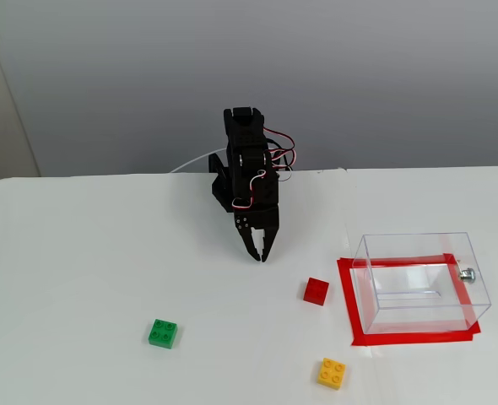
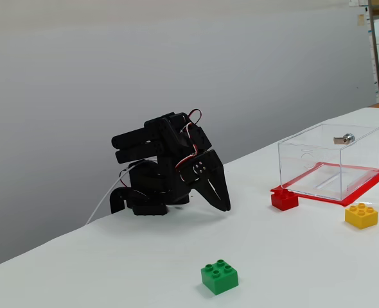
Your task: Pick the red lego brick and place it into the transparent box
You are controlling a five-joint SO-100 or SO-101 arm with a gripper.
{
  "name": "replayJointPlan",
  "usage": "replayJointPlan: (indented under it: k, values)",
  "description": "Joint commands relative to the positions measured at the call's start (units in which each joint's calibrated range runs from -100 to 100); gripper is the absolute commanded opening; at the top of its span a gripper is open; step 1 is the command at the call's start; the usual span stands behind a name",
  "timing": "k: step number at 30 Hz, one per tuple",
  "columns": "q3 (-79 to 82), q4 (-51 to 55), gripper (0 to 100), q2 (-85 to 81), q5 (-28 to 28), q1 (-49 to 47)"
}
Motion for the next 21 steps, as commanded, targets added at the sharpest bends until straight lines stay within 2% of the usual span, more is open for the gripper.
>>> replayJointPlan:
  k: [1, 14, 21]
  values:
    - [-1.0, 0.0, 1, -0.5, 0.2, 0.2]
    - [-1.2, -0.6, 1, -0.3, 0.1, 0.2]
    - [-7.6, -7.3, 1, -0.1, 0.2, 0.1]
